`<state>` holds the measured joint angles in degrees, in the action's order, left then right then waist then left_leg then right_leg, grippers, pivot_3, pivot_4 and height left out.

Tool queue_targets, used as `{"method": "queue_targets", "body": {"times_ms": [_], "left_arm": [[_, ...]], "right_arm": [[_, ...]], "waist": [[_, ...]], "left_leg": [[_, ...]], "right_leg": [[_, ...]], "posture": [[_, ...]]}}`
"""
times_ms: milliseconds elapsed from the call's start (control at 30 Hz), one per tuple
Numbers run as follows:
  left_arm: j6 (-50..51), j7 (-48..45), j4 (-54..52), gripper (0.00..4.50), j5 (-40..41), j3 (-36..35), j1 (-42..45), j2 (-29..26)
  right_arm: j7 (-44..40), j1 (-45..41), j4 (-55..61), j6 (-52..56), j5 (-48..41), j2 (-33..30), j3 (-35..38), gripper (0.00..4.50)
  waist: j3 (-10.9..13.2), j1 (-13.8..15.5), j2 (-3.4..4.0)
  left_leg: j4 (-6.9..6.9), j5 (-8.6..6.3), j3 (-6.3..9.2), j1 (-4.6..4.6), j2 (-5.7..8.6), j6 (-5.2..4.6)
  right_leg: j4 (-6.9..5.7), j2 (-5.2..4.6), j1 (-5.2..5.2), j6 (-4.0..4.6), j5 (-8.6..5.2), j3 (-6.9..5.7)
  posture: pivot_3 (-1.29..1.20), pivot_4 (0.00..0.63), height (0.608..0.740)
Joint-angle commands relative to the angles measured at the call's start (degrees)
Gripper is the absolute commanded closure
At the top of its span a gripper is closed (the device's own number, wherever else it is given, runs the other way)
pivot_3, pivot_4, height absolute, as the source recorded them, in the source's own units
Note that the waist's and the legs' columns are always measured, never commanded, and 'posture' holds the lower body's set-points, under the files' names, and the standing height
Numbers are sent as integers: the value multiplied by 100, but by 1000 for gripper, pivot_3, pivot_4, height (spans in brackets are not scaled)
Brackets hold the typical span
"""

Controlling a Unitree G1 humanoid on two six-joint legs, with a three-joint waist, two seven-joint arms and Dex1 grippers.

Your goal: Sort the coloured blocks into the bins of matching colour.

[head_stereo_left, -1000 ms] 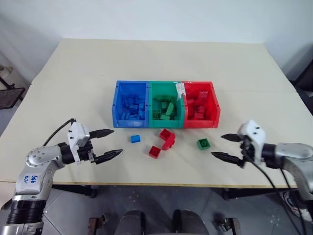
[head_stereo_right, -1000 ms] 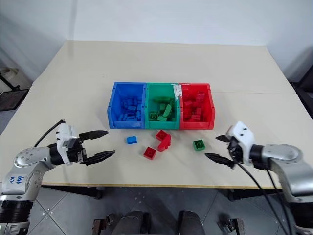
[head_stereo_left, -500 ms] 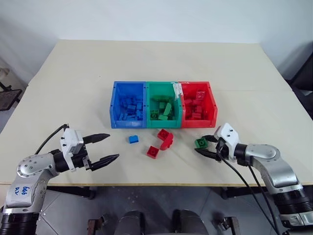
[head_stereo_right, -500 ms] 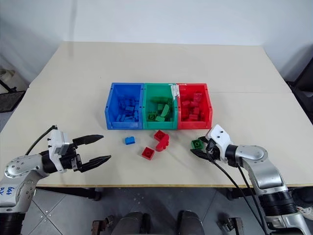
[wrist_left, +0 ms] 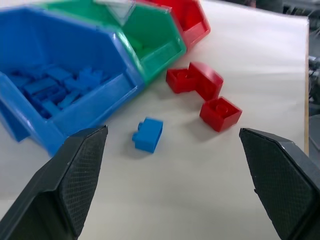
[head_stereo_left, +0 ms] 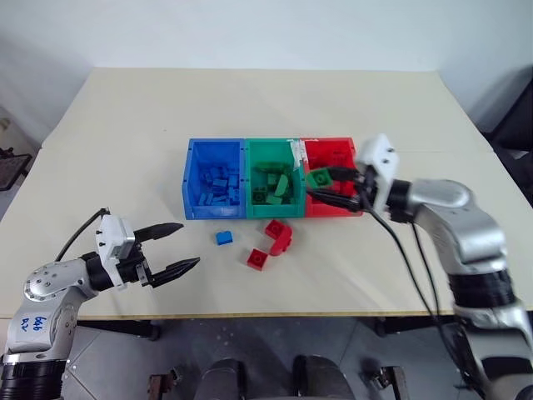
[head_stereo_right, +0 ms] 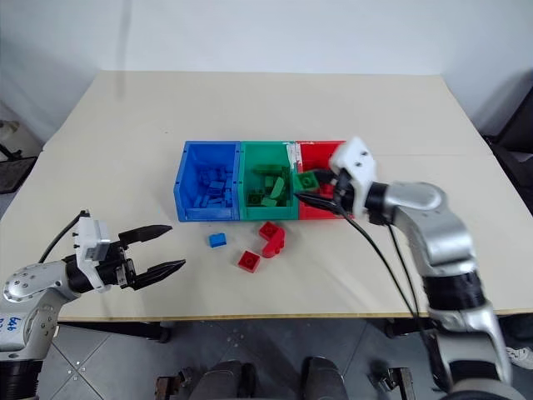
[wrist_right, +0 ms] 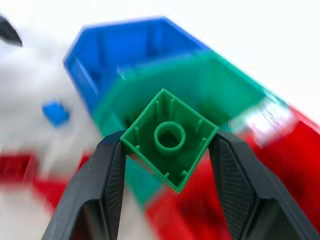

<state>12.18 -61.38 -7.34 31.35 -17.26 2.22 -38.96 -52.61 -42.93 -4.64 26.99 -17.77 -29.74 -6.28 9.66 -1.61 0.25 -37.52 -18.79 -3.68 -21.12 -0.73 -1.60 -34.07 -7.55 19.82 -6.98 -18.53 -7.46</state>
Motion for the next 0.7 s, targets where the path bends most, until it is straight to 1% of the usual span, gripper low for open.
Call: {"method": "queue_targets", "body": {"times_ms": [33, 67, 133, 167, 300, 400, 533, 567, 633, 700], "left_arm": [[-163, -124, -1, 0, 170, -177, -9, -14], [-180, -125, -3, 0, 182, -198, -25, -10], [-233, -173, -4, 0, 263, -237, -34, 40], [-269, -181, 5, 0, 262, -237, -29, 45], [-335, -115, -39, 0, 235, -249, -96, 65], [-354, -103, -52, 0, 257, -257, -120, 64], [-344, -133, -44, 0, 307, -240, -121, 66], [-343, -145, -30, 0, 322, -232, -111, 68], [-358, -213, 96, 0, 331, -161, -10, 72], [-377, -265, 195, 0, 333, -131, 56, 72]], "right_arm": [[-2, -729, -1216, -800, 368, 407, -148, 2412], [-15, -935, -1584, -978, 441, 548, -182, 2412], [32, -1297, -2361, -1370, 686, 806, -293, 1681], [52, -1421, -2662, -1541, 802, 892, -329, 1418], [-139, -1679, -3223, -2067, 1006, 1094, -388, 33], [-323, -1689, -3115, -2152, 965, 1059, -311, 33], [-708, -1326, -2313, -1917, 706, 676, -122, 33], [-835, -1164, -2035, -1779, 615, 548, -81, 33], [-1496, -337, -934, -1331, 143, -100, 103, 33], [-1839, 247, -218, -997, -192, -557, 253, 33]], "waist": [[1, 3, 1], [1, -1, 1], [1, -1, 1], [0, -3, 1], [0, -2, 0], [0, -6, 0], [1, 0, 1], [0, 10, 1], [-1, 59, -2], [-1, 131, -2]], "left_leg": [[-2, 1, 0, -1, 4, -2], [-2, 3, 3, -3, 10, -5], [-5, 4, 4, -3, 14, -7], [-6, 4, 6, -3, 15, -7], [-11, 4, 19, -1, 15, -7], [-11, 4, 18, -3, 17, -7], [-11, 4, 19, -3, 16, -7], [-13, 4, 22, -3, 16, -7], [-14, 3, 32, -3, 17, -8], [-20, -4, 74, -4, 19, -7]], "right_leg": [[-4, 3, 2, 0, 0, -2], [-13, 6, 6, 0, 0, -6], [-30, 6, 11, 0, 0, -7], [-36, 6, 11, -1, 0, -7], [-60, 7, 13, -1, 0, -7], [-60, 6, 15, -1, 0, -5], [-65, 5, 17, -1, 0, -4], [-66, 4, 16, -1, 0, -4], [-65, 1, 11, -2, 1, -3], [-55, -4, -11, -3, 2, 1]], "posture": [[0, 150, 740], [0, 150, 740], [0, 150, 740], [0, 150, 740], [0, 150, 740], [0, 150, 740], [0, 150, 740], [0, 150, 740], [0, 150, 740], [0, 150, 740]]}}
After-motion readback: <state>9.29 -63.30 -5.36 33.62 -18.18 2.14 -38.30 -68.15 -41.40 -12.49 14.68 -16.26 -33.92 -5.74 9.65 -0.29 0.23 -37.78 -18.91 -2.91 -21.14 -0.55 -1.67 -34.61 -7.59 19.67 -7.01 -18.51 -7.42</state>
